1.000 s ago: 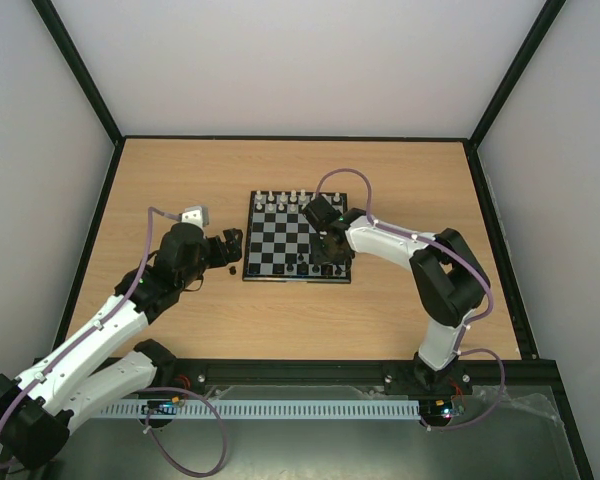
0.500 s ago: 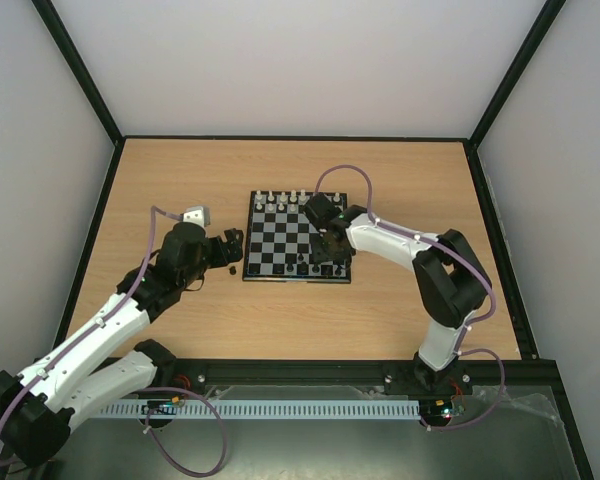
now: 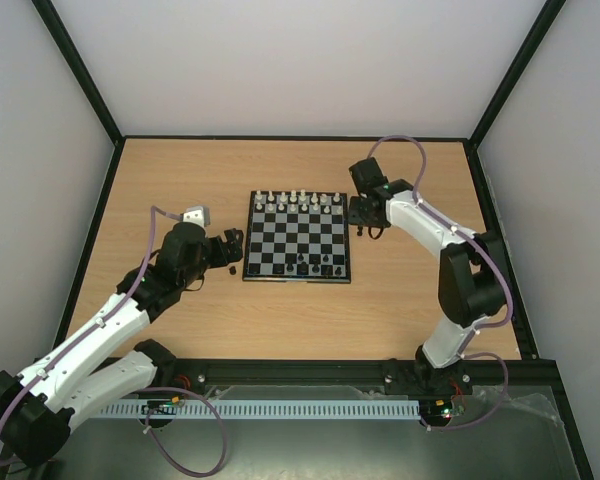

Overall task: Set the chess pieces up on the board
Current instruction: Pick up the chess piece at the center of the board.

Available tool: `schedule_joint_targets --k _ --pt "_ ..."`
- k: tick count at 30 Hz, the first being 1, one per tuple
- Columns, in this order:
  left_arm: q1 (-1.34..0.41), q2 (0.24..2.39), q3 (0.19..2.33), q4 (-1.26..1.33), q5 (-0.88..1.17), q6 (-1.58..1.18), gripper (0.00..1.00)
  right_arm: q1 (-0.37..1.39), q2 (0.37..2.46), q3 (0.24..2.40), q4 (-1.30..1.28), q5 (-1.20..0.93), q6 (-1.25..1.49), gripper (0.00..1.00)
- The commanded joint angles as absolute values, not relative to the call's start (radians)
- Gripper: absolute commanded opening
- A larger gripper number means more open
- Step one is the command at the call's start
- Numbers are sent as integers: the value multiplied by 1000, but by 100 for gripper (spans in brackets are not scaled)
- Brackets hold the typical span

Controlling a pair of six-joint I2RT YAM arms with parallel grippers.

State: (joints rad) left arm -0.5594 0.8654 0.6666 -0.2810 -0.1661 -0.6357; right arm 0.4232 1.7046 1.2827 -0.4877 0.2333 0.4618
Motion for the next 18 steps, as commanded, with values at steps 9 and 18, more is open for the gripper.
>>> schedule_joint_targets --k 9,18 --pt "-553 840 669 -293 -189 -627 99 391 1881 1299 -453 191 443 37" --pt "-549 850 665 -285 -189 -625 99 382 1932 1314 -456 221 438 32"
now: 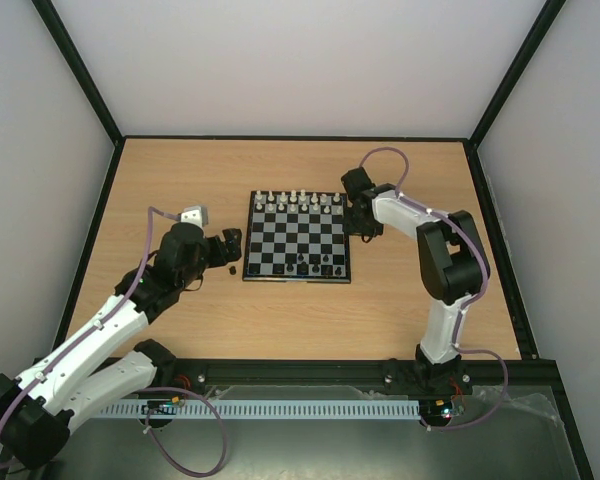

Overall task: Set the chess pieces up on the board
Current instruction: Pick up the chess piece at the center of the board.

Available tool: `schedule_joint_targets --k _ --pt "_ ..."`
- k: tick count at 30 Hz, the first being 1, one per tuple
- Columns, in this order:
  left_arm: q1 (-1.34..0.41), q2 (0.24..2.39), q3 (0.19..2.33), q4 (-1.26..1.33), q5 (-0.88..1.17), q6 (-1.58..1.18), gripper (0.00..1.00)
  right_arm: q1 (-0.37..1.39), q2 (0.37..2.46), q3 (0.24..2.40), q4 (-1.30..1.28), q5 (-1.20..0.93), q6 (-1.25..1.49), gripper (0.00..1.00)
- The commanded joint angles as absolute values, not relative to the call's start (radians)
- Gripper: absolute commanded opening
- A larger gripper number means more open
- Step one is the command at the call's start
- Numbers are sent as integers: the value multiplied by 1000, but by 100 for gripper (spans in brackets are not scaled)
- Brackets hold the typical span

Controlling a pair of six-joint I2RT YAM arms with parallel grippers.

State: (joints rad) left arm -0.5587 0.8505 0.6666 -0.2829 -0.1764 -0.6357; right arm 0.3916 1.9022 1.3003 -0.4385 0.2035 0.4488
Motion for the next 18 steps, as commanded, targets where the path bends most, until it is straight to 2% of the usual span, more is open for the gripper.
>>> schedule_joint_targets --k 1,9,16,18 --pt "-548 853 665 -285 -188 -624 99 381 1934 1313 -452 214 436 30" --pt "-542 866 663 -275 -179 -623 100 375 1949 1314 -443 212 435 24" --pt "-538 866 661 -270 -173 -619 100 373 1947 1321 -443 211 437 9" --pt "-536 867 660 -270 -172 -620 100 374 1933 1315 -445 210 439 8"
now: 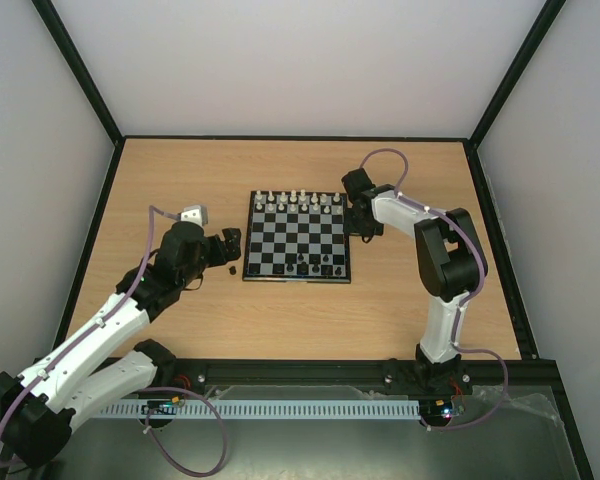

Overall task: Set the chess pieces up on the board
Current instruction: Pick up the chess piece at the center of the board.

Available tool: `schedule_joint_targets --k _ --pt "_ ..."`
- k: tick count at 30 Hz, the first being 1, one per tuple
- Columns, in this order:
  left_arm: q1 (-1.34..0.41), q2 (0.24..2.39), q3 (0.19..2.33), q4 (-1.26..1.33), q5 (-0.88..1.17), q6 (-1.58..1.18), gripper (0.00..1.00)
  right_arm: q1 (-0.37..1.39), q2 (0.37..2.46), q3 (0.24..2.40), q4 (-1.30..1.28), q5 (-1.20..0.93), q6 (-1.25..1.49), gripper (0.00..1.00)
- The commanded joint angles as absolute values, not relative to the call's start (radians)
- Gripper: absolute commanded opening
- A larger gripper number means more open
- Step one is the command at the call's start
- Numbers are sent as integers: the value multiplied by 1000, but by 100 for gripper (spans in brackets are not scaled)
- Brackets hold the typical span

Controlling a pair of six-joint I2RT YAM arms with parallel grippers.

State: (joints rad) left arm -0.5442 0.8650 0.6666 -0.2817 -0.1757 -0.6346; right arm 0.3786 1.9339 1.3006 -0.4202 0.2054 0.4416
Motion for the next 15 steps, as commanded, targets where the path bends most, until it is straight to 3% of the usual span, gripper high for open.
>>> schedule_joint_targets --k 1,15 --pt "-537 867 660 -270 -171 -619 100 373 1922 1310 -446 208 440 7" --pt "-537 864 661 -266 -167 -625 99 517 1659 1176 -535 193 462 6"
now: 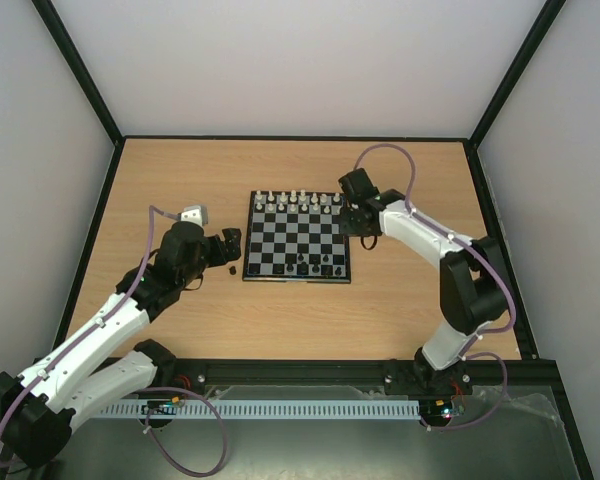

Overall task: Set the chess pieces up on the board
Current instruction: Pick up the chess piece at the center of the board, then place the chess piece on the chessboard.

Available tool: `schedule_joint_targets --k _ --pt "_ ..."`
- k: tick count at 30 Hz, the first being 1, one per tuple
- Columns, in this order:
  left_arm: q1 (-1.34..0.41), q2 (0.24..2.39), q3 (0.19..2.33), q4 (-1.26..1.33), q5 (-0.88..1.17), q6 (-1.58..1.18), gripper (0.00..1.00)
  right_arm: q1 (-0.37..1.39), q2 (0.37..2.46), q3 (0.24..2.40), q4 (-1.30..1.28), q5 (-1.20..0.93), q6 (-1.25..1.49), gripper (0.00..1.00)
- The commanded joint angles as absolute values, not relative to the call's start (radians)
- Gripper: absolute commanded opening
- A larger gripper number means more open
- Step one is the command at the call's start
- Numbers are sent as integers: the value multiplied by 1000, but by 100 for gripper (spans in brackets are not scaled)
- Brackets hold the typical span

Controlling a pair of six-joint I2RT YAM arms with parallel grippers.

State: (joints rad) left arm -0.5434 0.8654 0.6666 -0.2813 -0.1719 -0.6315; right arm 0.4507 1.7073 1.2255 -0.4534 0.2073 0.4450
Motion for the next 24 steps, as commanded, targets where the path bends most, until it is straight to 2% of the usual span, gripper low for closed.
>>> schedule_joint_targets --k 1,10,24 --pt "-537 866 660 -265 -166 -625 99 536 1648 1166 -534 191 468 6" --pt "-536 872 664 -267 -169 -625 100 618 1658 1122 -530 192 486 7" --pt "-537 863 663 -275 -173 -628 100 633 1721 1103 -505 175 488 8"
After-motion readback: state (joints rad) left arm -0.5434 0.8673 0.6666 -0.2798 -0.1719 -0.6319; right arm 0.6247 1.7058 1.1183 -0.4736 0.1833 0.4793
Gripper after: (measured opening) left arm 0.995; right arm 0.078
